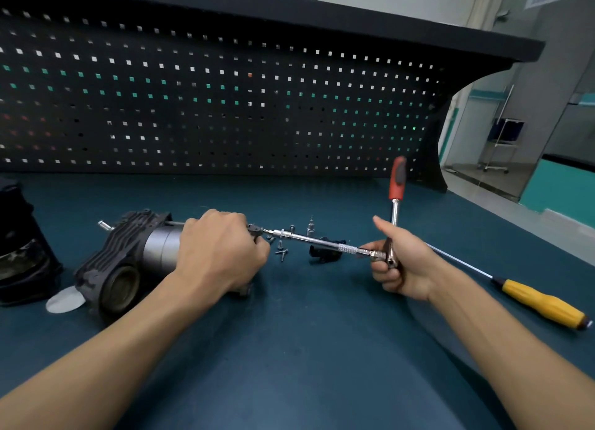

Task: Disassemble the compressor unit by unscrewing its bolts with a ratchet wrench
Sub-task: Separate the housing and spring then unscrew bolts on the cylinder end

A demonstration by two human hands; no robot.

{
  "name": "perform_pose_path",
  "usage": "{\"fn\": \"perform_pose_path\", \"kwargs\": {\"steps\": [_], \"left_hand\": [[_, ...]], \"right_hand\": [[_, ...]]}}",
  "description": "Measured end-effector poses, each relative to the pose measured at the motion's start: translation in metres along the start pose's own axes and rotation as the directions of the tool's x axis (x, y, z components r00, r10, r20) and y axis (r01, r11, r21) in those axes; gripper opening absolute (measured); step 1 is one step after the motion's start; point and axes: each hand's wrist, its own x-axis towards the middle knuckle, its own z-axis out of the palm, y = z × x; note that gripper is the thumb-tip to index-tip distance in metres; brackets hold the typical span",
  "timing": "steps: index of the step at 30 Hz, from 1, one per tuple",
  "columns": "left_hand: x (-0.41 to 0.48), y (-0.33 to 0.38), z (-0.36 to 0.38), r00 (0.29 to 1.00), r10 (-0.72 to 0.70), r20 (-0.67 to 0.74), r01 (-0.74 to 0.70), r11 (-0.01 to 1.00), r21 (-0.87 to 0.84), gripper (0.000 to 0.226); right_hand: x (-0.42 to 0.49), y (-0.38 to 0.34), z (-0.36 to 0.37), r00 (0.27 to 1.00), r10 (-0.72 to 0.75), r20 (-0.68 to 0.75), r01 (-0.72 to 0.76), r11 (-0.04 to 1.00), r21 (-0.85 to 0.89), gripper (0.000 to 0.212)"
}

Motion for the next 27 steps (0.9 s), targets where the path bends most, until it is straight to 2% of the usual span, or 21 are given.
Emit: {"fn": "perform_pose_path", "kwargs": {"steps": [4, 6, 9, 12, 14, 17, 20, 22, 23, 24, 27], "left_hand": [[0.0, -0.001, 0.001, 1.0, 0.008, -0.001, -0.008, 1.0, 0.005, 0.029], [0.0, -0.001, 0.002, 1.0, 0.011, 0.0, -0.011, 1.0, 0.004, 0.029], [0.001, -0.001, 0.002, 1.0, 0.008, 0.001, -0.008, 1.0, 0.003, 0.028], [0.0, -0.001, 0.001, 1.0, -0.001, -0.011, 0.001, 1.0, -0.01, 0.028], [-0.001, -0.001, 0.001, 1.0, 0.002, -0.027, -0.002, 1.0, -0.025, 0.028], [-0.005, -0.002, 0.0, 0.999, 0.027, -0.037, -0.028, 0.999, -0.031, 0.028], [-0.006, -0.003, 0.0, 0.999, 0.045, -0.001, -0.045, 0.998, -0.033, 0.029], [-0.006, -0.003, -0.001, 0.998, 0.049, 0.028, -0.048, 0.998, -0.039, 0.026], [-0.006, -0.003, -0.002, 0.998, 0.052, 0.038, -0.05, 0.998, -0.034, 0.025], [-0.006, -0.003, -0.002, 0.998, 0.054, 0.044, -0.053, 0.998, -0.029, 0.024], [-0.004, -0.004, -0.003, 0.998, 0.046, 0.041, -0.044, 0.998, -0.045, 0.025]], "right_hand": [[-0.002, -0.003, -0.003, 0.992, 0.045, 0.115, -0.061, 0.989, 0.134, 0.056], [-0.002, -0.002, -0.004, 0.991, 0.05, 0.126, -0.067, 0.989, 0.134, 0.044], [0.001, 0.003, -0.005, 0.996, -0.051, 0.073, 0.05, 0.999, 0.016, 0.033], [0.001, 0.008, -0.005, 0.959, -0.284, 0.005, 0.277, 0.934, -0.227, 0.036], [0.001, 0.009, -0.007, 0.9, -0.435, 0.031, 0.417, 0.837, -0.355, 0.036], [0.003, 0.01, -0.014, 0.777, -0.62, 0.106, 0.574, 0.629, -0.524, 0.015], [0.008, 0.011, -0.017, 0.575, -0.794, 0.197, 0.683, 0.333, -0.65, 0.005], [0.011, 0.009, -0.016, 0.418, -0.877, 0.238, 0.715, 0.157, -0.681, 0.015], [0.011, 0.008, -0.016, 0.372, -0.897, 0.237, 0.711, 0.111, -0.695, 0.02], [0.01, 0.007, -0.015, 0.356, -0.906, 0.229, 0.701, 0.097, -0.707, 0.023], [0.004, 0.008, -0.009, 0.394, -0.901, 0.183, 0.69, 0.158, -0.706, 0.019]]}}
